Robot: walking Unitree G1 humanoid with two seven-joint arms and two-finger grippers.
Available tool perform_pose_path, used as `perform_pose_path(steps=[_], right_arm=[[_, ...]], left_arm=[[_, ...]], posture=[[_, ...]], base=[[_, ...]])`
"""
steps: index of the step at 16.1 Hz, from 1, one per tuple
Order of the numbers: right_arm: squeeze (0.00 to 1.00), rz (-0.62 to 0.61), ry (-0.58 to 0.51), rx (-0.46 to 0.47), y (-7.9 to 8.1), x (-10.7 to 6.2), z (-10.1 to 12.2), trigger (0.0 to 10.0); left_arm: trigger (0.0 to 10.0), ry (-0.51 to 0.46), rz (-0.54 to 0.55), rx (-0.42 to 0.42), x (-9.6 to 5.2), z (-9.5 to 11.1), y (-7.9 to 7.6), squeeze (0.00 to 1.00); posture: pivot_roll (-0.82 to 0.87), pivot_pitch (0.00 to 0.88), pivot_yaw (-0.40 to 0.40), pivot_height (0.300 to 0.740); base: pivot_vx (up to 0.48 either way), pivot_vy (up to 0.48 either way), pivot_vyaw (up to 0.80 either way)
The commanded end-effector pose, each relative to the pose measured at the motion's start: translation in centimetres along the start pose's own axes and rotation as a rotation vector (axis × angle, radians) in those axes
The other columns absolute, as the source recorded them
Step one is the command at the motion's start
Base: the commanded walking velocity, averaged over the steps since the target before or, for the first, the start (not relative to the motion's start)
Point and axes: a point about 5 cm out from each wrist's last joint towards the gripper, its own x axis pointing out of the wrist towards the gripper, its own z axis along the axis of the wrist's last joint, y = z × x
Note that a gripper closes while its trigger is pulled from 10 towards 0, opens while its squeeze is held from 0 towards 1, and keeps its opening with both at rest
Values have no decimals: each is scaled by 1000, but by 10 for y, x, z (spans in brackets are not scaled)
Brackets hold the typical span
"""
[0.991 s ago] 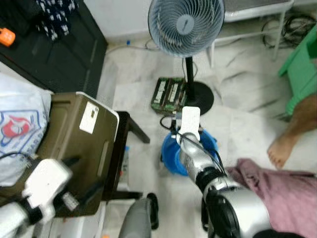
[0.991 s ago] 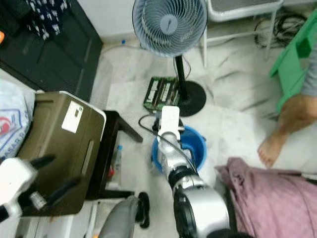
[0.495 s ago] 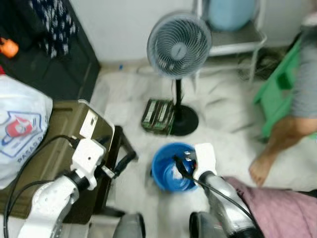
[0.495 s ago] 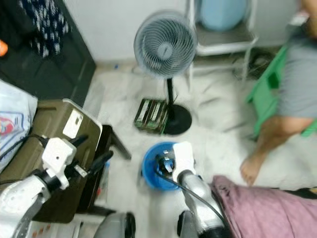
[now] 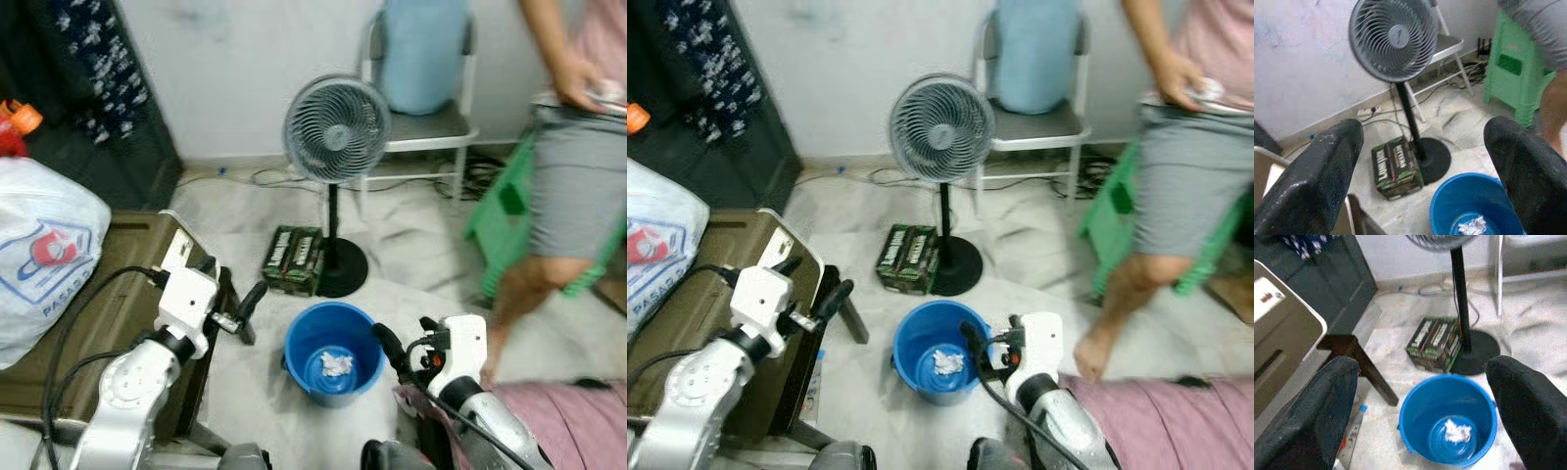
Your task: Clean up the room
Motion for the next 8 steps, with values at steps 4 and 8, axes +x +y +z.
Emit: perform_pose_path(steps=[4,8], right_arm=[[0,39,8,-84,4,6,6,10000],[0,-23,14,-172,1,16,10,10000]], left_arm=[[10000,-49,-4,14,13,3,0,0],[10000,-69,10,5,21,4,3,0]], posture=[[-53,0,97,740],[-68,0,106,740]], base=[[0,0,0],[0,0,0]])
